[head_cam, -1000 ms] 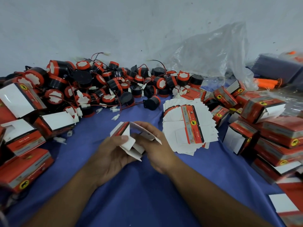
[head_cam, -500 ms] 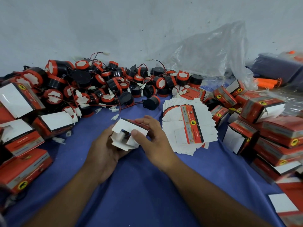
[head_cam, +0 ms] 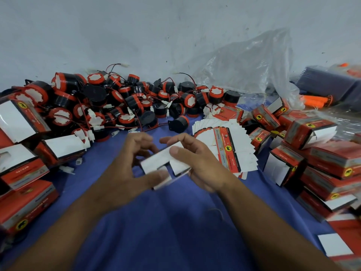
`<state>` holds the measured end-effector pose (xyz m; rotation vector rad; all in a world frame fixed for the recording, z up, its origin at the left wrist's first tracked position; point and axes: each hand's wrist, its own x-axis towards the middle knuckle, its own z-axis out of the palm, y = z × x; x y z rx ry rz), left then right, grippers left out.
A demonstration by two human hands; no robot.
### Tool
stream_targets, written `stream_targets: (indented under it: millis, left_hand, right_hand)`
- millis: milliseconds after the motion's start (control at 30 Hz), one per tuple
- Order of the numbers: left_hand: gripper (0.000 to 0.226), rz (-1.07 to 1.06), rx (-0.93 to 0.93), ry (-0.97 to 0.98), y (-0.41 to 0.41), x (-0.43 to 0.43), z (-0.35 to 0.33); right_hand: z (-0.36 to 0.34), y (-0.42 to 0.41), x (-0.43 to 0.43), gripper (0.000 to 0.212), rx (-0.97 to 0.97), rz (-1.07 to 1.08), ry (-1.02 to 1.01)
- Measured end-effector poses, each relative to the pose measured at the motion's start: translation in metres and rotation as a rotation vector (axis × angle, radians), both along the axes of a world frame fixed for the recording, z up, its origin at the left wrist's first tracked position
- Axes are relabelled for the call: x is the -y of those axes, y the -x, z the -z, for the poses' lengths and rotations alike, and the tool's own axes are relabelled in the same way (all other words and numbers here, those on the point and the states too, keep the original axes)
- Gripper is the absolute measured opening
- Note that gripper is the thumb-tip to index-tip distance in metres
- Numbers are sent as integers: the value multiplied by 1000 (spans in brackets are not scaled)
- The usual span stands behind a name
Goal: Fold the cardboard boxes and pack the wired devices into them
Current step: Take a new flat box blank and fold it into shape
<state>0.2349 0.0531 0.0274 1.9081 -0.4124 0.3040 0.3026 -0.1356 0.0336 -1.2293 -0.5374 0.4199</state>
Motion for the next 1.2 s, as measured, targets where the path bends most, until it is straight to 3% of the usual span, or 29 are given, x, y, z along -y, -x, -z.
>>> stream_targets:
  millis: [67,200,267,367,467,533,633,700,767,833,900,1033,1200]
  left_hand:
    - [87,83,-10,-186,3,6,-6]
    - [99,101,111,-469,10,16,-14]
    - [108,62,190,-521,14,19,-16]
    - [112,88,257,-447,20,28,-17]
    - [82,30,439,-345,19,31,-16]
    - [72,-69,531,-444,13,27,-12]
    - [84,-276,462,-406,9,19,-5]
    - [84,-382,429,-346,8,16,1]
    - [67,-456,408,-330,6,10,7]
    - [49,-481,390,-323,4,5,12]
    - [44,-412,357,-312,5,2,17]
    - [46,-245,340,-309,10,2,22]
    - [77,-301,326,-299,13,4,27]
  right_hand:
    - [-4,3,2,37,-8,-129,-12]
    - [-8,10,-2,73,-63,-188,-90]
    - [-8,12,-2,76,-108,-225,-106]
    - [-3,16,-6,72,-254,-230,-113]
    - [-7,21,-16,49,-377,-155,-145]
    - [-12,20,-23,61,-414,-13,-58]
    - [-12,22,-31,62,-367,179,139]
    - [-16,25,-34,63,-342,86,187]
    - [-17,27,-34,61,-356,-22,191]
    - [-14,27,-30,49,-373,-84,137]
    - [-8,25,-27,35,-357,-122,74]
    - [6,25,-32,36,-186,-48,100]
    - [14,27,-35,33,35,84,178]
